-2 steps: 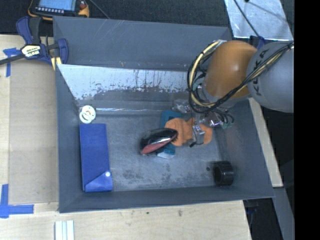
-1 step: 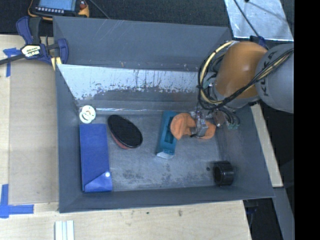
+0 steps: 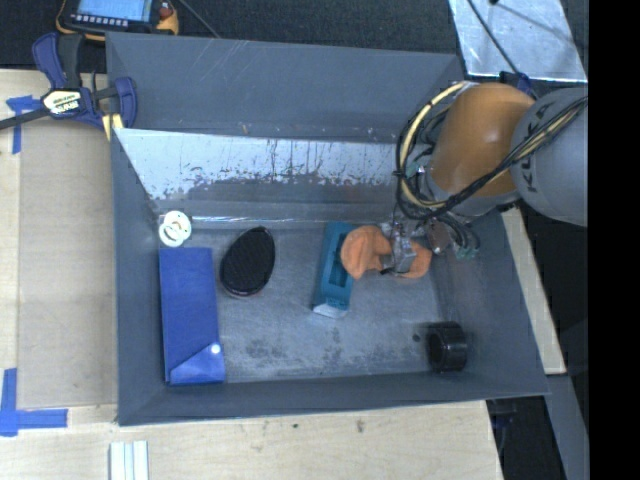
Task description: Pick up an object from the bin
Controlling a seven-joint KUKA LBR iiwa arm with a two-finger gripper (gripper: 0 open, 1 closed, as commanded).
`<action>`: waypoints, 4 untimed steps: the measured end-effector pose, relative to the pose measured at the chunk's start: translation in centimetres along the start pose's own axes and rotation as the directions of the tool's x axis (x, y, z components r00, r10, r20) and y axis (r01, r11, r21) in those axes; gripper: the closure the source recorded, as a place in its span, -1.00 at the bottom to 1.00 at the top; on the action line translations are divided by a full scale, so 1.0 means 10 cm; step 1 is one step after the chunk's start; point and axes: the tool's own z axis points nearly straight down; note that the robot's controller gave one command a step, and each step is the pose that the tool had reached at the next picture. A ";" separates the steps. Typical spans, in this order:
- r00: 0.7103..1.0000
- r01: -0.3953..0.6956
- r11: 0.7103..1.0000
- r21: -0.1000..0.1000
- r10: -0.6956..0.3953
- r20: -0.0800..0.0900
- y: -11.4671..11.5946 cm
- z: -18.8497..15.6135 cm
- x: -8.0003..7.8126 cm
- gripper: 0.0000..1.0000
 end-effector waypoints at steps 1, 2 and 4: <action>1.000 0.017 1.000 -0.003 -0.017 -0.008 -0.18 -0.90 0.28 -1.00; 1.000 0.018 1.000 0.000 -0.018 -0.002 -0.22 -1.08 0.30 -1.00; 1.000 -0.021 1.000 -0.003 0.021 -0.007 -0.08 -0.21 0.13 -1.00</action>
Offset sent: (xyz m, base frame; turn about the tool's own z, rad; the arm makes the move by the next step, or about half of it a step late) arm 0.0000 0.0000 0.0000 0.0000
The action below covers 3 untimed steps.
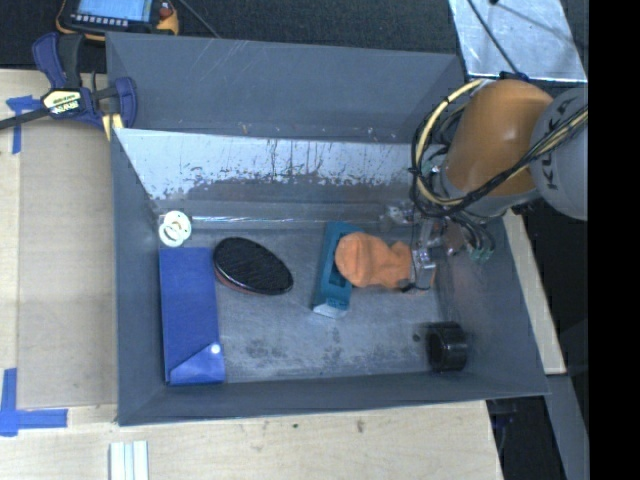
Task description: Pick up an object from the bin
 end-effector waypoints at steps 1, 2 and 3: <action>1.000 0.010 1.000 0.001 -0.010 0.002 0.06 0.22 -0.01 1.00; 1.000 0.010 1.000 0.001 -0.010 0.002 0.06 0.22 -0.01 1.00; 1.000 0.015 1.000 0.002 -0.015 0.002 -0.12 -0.95 0.19 1.00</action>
Offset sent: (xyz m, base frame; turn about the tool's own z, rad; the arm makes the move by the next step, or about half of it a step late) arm 0.0000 0.0000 0.0000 0.0000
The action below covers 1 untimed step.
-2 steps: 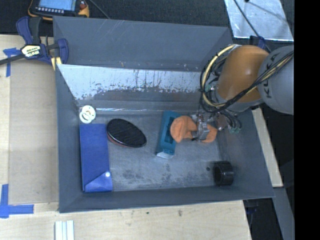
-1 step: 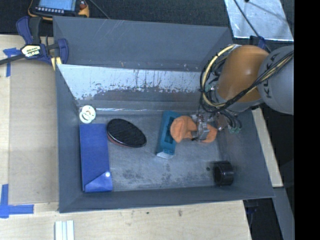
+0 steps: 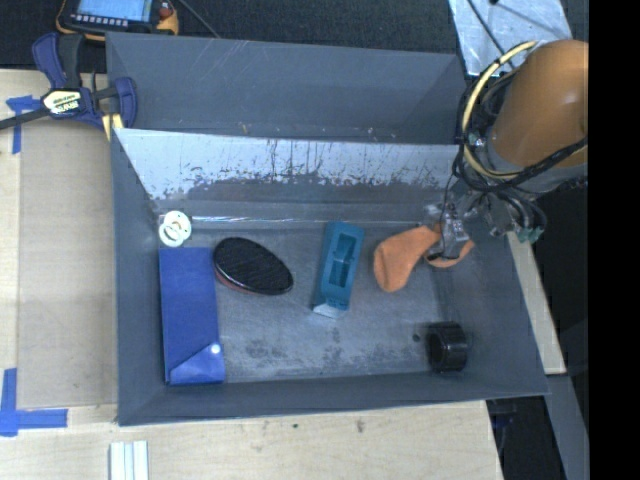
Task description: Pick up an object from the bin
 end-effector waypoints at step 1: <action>1.000 0.000 1.000 0.000 0.000 0.000 0.00 0.00 0.00 1.00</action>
Offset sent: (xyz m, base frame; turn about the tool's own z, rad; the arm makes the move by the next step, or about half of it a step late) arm -0.0554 0.0296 0.1123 -0.0339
